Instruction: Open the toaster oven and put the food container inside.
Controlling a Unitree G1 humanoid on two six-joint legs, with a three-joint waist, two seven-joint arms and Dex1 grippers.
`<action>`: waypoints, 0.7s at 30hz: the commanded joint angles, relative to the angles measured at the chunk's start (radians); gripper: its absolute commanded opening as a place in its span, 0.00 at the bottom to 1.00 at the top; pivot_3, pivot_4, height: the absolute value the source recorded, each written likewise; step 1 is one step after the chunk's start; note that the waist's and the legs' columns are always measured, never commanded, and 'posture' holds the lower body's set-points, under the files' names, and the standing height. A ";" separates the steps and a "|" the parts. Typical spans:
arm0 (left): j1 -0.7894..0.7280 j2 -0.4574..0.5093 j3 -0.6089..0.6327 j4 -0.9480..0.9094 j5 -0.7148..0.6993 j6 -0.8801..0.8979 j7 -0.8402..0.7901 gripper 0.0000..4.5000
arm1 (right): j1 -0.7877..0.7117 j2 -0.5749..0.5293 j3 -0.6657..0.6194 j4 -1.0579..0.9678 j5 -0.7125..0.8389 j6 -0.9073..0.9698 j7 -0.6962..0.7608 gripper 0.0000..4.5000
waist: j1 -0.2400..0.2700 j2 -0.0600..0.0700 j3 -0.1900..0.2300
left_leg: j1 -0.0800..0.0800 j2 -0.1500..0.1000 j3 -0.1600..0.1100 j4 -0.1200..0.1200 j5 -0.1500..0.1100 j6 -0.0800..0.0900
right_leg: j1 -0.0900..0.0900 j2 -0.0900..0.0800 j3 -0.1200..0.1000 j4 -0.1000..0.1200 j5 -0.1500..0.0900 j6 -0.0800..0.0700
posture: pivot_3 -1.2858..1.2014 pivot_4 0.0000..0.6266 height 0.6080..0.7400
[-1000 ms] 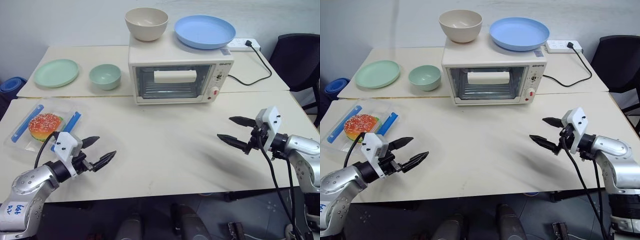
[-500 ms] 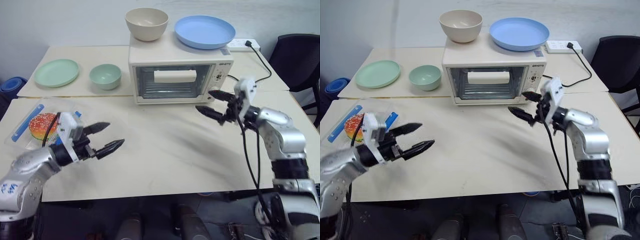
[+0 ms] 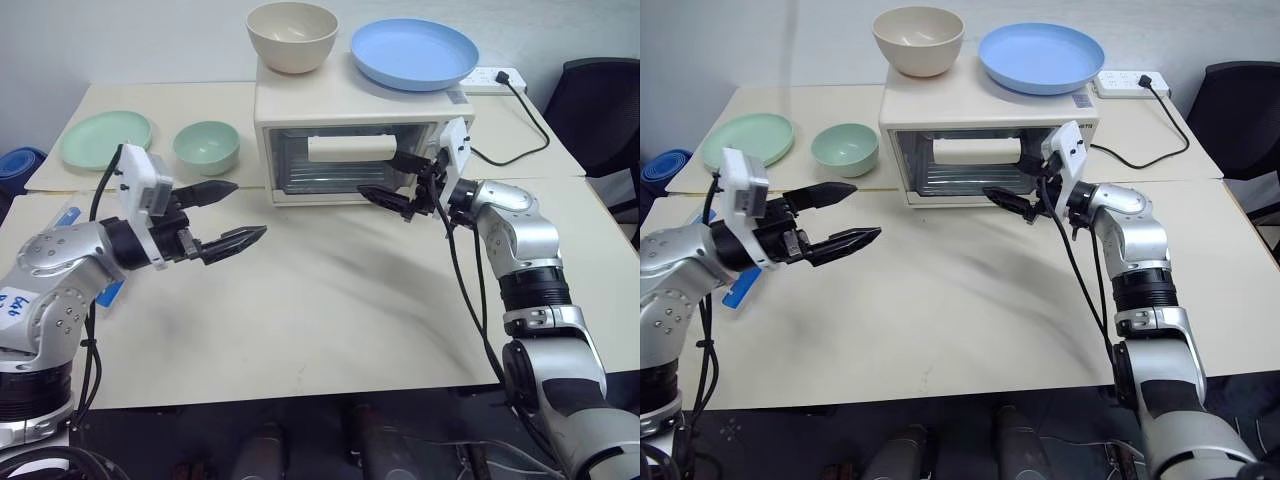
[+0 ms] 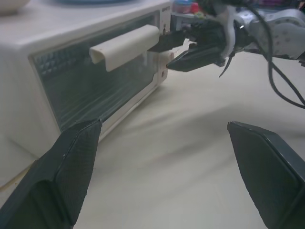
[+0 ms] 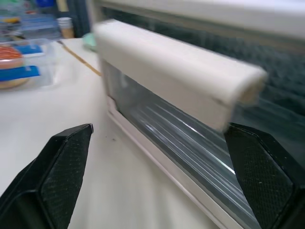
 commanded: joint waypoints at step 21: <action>-0.502 -0.139 -0.305 0.596 0.416 -0.334 -0.095 0.01 | 0.281 0.018 -0.002 -0.320 0.049 0.022 -0.026 1.00 | 0.000 0.000 0.000 | 0.002 -0.001 0.002 0.010 0.000 0.000 | 0.000 0.002 0.000 0.010 0.000 0.000 | 0.52 0.24 1.00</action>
